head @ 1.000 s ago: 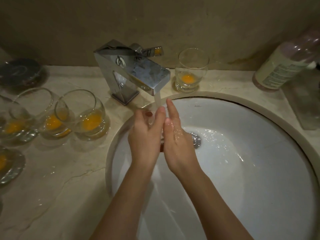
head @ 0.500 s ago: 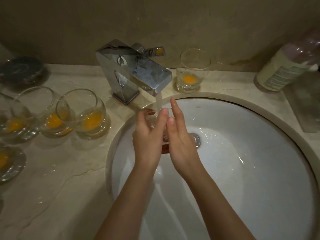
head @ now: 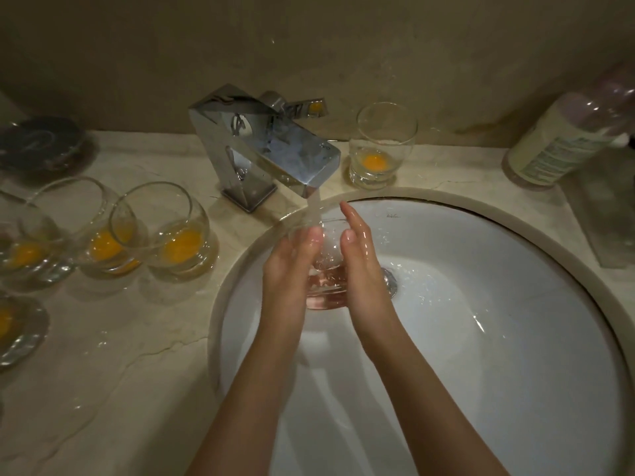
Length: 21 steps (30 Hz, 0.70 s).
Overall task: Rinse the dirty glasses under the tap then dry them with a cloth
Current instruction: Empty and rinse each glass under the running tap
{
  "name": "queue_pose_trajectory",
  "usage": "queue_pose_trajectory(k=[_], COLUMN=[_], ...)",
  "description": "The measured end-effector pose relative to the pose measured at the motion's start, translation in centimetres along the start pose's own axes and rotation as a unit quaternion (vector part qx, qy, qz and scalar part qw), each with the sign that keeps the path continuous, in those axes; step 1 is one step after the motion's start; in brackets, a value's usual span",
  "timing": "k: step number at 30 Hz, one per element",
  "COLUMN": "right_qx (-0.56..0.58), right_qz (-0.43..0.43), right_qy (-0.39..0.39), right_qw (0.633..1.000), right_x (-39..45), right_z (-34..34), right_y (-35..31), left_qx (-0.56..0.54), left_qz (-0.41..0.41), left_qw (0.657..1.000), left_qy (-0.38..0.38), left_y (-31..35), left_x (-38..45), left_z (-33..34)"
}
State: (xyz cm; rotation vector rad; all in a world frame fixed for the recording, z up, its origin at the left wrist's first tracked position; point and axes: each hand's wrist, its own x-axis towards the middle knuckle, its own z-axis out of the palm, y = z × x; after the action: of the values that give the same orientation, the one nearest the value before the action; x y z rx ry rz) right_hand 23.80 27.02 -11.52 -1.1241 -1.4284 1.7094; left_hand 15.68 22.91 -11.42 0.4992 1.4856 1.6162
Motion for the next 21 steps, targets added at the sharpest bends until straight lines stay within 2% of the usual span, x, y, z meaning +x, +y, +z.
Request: queue_pose_trajectory(k=[2, 4, 6, 9, 13, 17, 21], right_qx=[0.083, 0.1, 0.037, -0.041, 0.039, 0.077, 0.092], right_qz=[0.054, 0.084, 0.09, 0.045, 0.067, 0.095, 0.122], right_qy=[0.001, 0.008, 0.017, 0.023, -0.011, -0.015, -0.008], right_qw=[0.995, 0.991, 0.995, 0.998, 0.997, 0.992, 0.988], right_x=[0.4, 0.6, 0.5, 0.0, 0.1, 0.2, 0.0], right_z=[0.0, 0.2, 0.2, 0.0, 0.1, 0.0, -0.7], right_y=[0.2, 0.5, 1.2, 1.4, 1.3, 1.0, 0.7], left_qx=[-0.064, -0.05, -0.001, 0.07, 0.061, 0.025, 0.023], left_qz=[-0.062, -0.082, -0.054, 0.009, 0.024, -0.007, -0.049], left_qw=[0.995, 0.994, 0.998, 0.997, 0.997, 0.998, 0.994], left_qy=[-0.054, -0.056, -0.031, -0.019, -0.034, -0.048, -0.094], left_y=[0.1, -0.2, -0.5, -0.6, -0.4, 0.1, 0.3], left_x=[0.2, 0.2, 0.2, 0.3, 0.1, 0.0, 0.0], left_z=[-0.4, -0.8, -0.7, -0.8, -0.8, -1.0, -2.3])
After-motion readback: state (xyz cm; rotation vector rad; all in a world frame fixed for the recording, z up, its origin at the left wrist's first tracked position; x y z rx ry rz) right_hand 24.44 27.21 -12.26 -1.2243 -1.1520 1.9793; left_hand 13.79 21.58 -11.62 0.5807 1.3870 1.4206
